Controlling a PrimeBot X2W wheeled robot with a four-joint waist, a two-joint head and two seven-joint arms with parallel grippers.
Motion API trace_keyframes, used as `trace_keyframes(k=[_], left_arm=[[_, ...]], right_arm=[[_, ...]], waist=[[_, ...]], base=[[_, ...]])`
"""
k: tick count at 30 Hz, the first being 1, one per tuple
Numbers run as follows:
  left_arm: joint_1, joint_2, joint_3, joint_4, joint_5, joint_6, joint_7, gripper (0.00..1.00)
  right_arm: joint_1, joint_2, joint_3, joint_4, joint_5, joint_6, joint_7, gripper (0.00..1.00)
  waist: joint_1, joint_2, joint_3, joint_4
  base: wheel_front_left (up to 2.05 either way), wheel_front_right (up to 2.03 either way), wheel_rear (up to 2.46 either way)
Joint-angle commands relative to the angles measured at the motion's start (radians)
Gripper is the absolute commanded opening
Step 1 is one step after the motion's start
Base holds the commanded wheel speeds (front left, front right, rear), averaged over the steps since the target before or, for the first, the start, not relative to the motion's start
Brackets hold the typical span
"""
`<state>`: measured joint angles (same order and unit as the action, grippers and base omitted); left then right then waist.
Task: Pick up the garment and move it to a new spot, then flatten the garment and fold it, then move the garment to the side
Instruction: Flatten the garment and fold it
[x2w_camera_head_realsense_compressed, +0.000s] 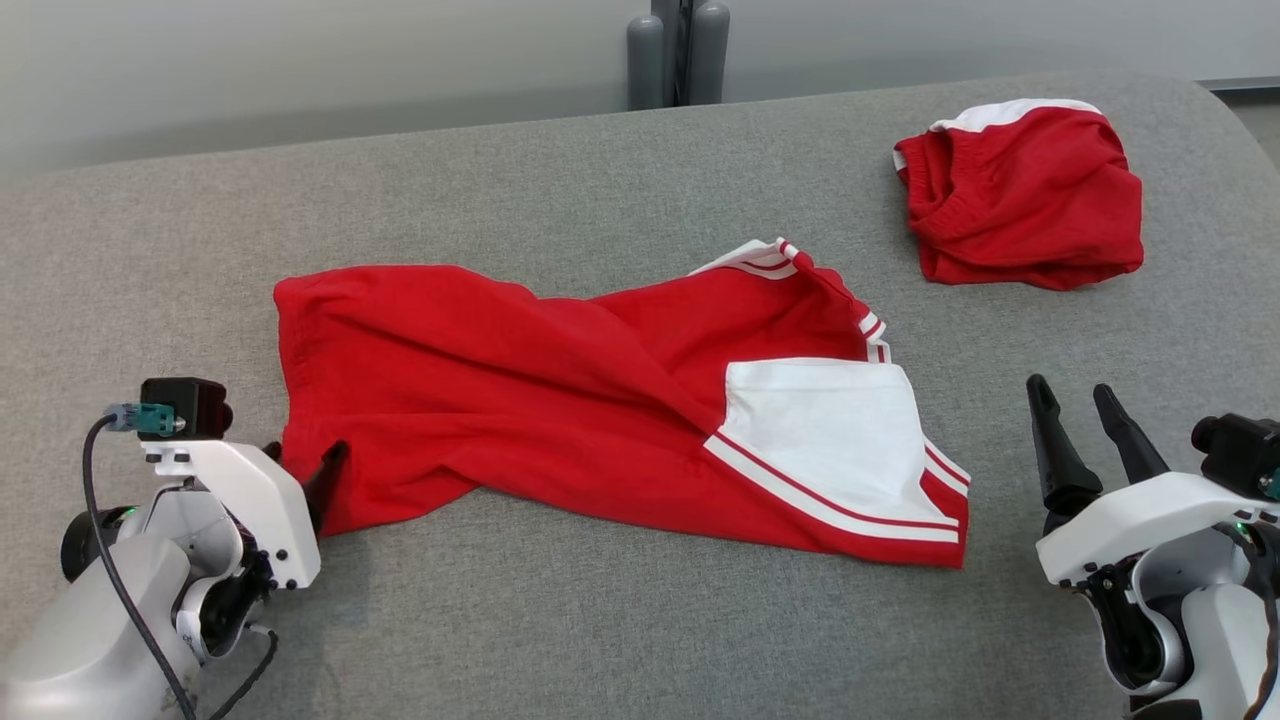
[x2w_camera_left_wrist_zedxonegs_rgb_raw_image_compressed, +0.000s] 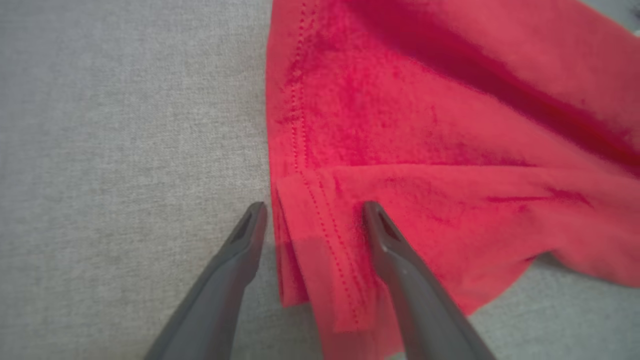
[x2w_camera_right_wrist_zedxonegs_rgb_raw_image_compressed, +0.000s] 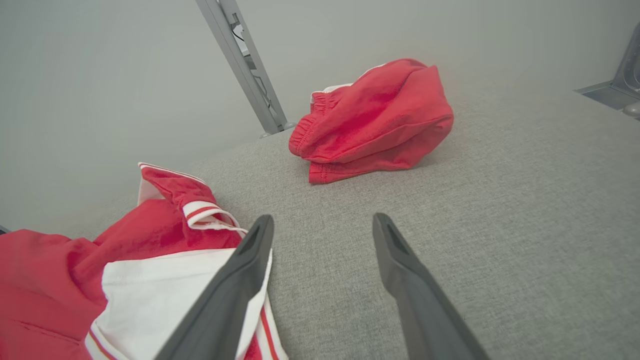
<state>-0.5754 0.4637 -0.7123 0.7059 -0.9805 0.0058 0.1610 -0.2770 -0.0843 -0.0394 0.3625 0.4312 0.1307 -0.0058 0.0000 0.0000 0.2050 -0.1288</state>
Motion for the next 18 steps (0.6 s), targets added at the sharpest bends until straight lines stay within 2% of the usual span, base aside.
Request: trace_keyframes(k=[1,11,12,14,16,18], left_arm=[[-0.012,-0.002,-0.007,0.01,-0.004,-0.013,0.011,1.0],[-0.057,-0.022,-0.011,0.063,0.007,-0.05,-0.029,1.0],[-0.057,-0.024,-0.012,0.066,0.007,-0.054,-0.03,0.87],[-0.059,-0.026,-0.018,0.07,0.011,-0.058,-0.032,0.48],[-0.063,-0.024,-0.022,0.071,0.017,-0.062,-0.041,0.34],[-0.064,-0.027,-0.024,0.07,0.022,-0.064,-0.049,0.25]], right_arm=[[0.0,-0.01,0.0,0.001,0.004,0.0,-0.004,1.0],[0.001,-0.012,0.008,0.016,0.009,0.0,-0.015,1.0],[0.002,-0.011,0.007,0.018,0.009,0.0,-0.016,1.0],[0.003,-0.011,0.005,0.021,0.009,0.0,-0.016,1.0],[0.002,-0.011,0.002,0.024,0.007,0.0,-0.019,1.0],[0.002,-0.01,0.0,0.025,0.004,0.0,-0.021,1.0]], waist=[[0.0,0.0,-0.002,0.004],[0.0,0.0,0.002,0.003],[0.0,0.0,0.002,0.003],[0.0,0.0,0.003,0.003],[0.0,0.0,0.003,0.004],[0.0,0.0,0.0,0.006]], base=[[0.0,0.0,0.0],[0.0,0.0,0.0],[0.0,0.0,0.0],[0.0,0.0,0.0],[0.0,0.0,0.0],[0.0,0.0,0.0]])
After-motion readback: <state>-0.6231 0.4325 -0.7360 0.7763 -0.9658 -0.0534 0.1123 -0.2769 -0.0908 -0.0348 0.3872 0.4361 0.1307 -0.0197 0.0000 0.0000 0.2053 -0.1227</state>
